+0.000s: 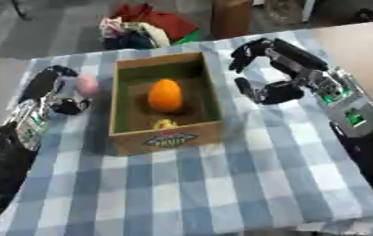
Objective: Pick up objects on the table and place them in the box.
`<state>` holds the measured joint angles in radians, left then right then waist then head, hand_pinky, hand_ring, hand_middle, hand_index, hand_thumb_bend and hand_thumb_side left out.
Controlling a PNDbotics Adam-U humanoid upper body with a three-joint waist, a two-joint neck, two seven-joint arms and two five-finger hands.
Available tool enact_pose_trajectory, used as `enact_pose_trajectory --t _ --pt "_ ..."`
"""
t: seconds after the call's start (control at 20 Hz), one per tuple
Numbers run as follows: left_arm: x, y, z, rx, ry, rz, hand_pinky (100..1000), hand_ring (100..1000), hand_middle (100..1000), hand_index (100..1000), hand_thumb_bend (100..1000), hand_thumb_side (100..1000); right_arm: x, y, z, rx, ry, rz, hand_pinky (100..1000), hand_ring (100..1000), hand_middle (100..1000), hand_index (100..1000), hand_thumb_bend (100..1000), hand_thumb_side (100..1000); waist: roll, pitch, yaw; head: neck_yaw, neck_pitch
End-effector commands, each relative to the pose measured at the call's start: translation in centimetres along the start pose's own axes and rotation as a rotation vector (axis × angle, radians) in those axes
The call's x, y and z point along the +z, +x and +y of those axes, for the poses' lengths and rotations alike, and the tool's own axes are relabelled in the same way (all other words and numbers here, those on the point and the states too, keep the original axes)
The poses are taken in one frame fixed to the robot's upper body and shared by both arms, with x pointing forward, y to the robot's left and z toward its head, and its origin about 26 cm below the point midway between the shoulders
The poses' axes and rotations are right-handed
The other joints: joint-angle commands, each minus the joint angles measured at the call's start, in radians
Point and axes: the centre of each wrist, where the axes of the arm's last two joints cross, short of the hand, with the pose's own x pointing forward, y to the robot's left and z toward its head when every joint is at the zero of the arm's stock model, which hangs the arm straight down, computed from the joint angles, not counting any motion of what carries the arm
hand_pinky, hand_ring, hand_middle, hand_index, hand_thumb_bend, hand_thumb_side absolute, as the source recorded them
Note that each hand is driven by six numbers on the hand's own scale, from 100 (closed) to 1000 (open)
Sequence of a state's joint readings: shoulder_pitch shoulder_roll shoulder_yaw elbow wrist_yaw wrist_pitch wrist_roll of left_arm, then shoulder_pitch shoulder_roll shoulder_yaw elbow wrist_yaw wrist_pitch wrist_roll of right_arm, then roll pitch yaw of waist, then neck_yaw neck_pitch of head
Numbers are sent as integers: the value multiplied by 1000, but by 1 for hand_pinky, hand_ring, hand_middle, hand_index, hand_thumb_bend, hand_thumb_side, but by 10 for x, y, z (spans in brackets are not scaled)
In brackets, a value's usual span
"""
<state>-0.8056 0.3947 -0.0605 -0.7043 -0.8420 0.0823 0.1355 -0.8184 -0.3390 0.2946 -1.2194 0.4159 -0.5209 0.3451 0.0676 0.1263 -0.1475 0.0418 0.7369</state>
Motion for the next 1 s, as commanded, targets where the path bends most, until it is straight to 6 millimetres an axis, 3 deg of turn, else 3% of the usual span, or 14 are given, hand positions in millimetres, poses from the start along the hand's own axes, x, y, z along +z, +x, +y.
enact_pose_trajectory --t 0.05,0.3,0.55,0.75,1.0 --pt "-5 -2 12 8 99 28 649 533 556 651 316 100 0 1 -14 26 -14 -5 667 824 531 699 100 198 -2 -14 -1 0 -11" --pt "-6 1 13 33 221 54 648 528 546 638 309 100 0 1 -14 24 -14 -8 667 824 531 699 100 198 -2 -15 -1 1 -13" --pt "-6 1 12 26 192 40 694 610 677 746 391 100 -1 1 -13 24 -11 -12 667 824 530 699 100 198 -1 -14 -5 2 -15" --pt "-7 1 13 13 148 22 704 624 703 762 405 100 -3 3 -14 23 -10 -17 666 824 530 699 100 198 0 -8 -16 4 -19" --pt "-7 4 12 27 170 32 647 516 555 636 330 100 -4 4 -15 25 -5 -21 665 825 529 699 100 198 5 2 -45 10 -30"
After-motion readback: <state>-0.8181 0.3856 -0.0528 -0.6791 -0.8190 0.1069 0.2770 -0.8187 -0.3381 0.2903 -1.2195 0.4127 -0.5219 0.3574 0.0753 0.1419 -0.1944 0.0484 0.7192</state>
